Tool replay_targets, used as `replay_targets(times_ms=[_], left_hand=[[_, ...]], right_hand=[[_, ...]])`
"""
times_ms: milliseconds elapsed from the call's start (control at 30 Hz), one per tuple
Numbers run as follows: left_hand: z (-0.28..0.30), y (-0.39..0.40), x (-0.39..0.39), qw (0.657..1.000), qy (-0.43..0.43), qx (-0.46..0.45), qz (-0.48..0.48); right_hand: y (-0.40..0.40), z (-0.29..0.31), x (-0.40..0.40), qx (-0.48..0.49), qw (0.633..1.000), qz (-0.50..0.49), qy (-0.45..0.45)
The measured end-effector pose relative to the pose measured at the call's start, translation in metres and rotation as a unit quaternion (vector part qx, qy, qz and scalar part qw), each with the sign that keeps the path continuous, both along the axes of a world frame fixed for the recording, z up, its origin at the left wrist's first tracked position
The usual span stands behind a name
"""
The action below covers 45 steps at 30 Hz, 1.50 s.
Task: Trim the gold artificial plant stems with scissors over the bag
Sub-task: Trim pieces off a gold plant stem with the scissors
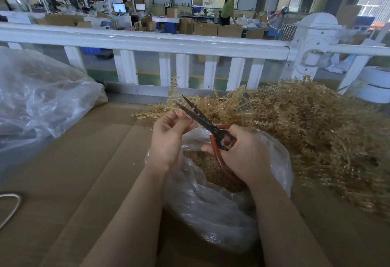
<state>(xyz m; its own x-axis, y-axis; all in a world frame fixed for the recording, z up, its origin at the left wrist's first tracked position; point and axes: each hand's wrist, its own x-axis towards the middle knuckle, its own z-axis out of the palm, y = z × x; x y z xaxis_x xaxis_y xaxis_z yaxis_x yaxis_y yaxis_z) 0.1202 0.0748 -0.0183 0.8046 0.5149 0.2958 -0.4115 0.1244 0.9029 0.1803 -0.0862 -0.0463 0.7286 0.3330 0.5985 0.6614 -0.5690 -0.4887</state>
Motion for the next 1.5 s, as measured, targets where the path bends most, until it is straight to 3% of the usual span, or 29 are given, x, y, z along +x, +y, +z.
replay_targets(times_ms=[1067, 1500], left_hand=[[-0.009, 0.006, 0.005, 0.996, -0.016, 0.093, 0.005], [-0.009, 0.007, 0.005, 0.995, -0.027, 0.091, -0.003]], right_hand=[[-0.001, 0.006, -0.005, -0.016, 1.0, -0.016, -0.011], [-0.002, 0.01, -0.007, -0.021, 0.999, -0.03, -0.033]])
